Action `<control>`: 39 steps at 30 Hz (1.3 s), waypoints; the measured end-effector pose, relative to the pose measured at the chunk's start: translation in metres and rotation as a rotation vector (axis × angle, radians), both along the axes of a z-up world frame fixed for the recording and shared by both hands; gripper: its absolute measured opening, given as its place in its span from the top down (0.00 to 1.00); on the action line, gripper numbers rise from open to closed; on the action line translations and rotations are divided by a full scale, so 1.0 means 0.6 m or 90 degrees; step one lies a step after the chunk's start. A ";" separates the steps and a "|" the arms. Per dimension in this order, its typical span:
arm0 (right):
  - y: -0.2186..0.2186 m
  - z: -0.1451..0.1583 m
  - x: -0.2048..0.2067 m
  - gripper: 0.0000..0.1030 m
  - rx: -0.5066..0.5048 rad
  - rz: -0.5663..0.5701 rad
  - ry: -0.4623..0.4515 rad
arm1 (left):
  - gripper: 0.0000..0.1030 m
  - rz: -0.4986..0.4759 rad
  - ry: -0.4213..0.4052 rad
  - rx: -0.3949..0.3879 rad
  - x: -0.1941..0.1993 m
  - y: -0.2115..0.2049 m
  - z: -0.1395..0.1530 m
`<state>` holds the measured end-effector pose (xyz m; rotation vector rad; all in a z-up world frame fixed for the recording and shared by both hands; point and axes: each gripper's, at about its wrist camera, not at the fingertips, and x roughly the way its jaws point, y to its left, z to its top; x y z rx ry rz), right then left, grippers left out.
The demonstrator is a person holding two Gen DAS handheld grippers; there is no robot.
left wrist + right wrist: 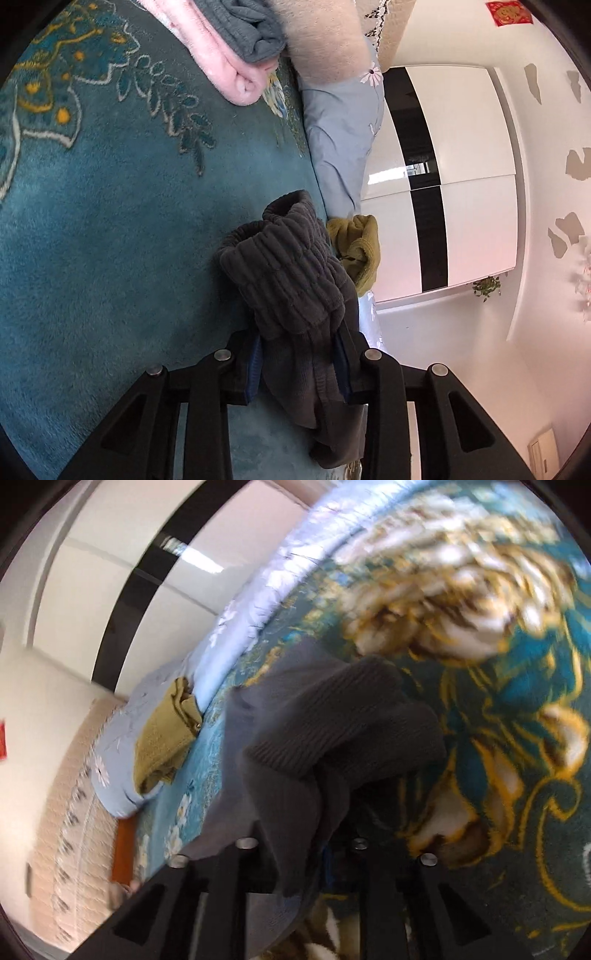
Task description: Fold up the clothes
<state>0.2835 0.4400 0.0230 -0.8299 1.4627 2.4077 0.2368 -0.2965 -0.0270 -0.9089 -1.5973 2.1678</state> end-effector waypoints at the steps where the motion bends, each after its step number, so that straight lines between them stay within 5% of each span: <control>1: 0.006 -0.005 0.004 0.65 -0.016 -0.008 0.009 | 0.67 0.000 0.000 0.000 0.002 -0.002 0.000; 3: 0.016 -0.015 0.012 0.51 -0.048 -0.024 0.028 | 0.67 0.000 0.000 -0.003 0.007 -0.006 0.000; 12: 0.022 -0.008 0.002 0.36 -0.051 -0.024 0.070 | 0.67 -0.003 -0.002 -0.008 0.013 0.002 -0.005; 18: 0.023 -0.005 0.012 0.34 -0.052 -0.028 0.062 | 0.67 -0.003 -0.002 -0.011 0.008 0.006 -0.006; 24: 0.014 0.028 0.027 0.25 0.028 -0.045 0.064 | 0.67 -0.004 -0.003 -0.014 0.004 0.007 -0.005; 31: 0.044 0.007 0.033 0.25 -0.023 -0.088 0.063 | 0.67 -0.004 -0.004 -0.015 0.007 0.007 -0.006; 34: 0.038 0.019 0.033 0.39 -0.008 -0.078 0.059 | 0.66 -0.005 -0.004 -0.017 0.006 0.008 -0.006; 36: 0.030 0.036 0.034 0.67 0.023 -0.072 0.061 | 0.66 -0.005 -0.003 -0.019 0.006 0.009 -0.006; 39: -0.010 0.109 0.051 0.74 0.164 -0.045 0.139 | 0.66 -0.006 0.000 -0.023 0.006 0.010 -0.004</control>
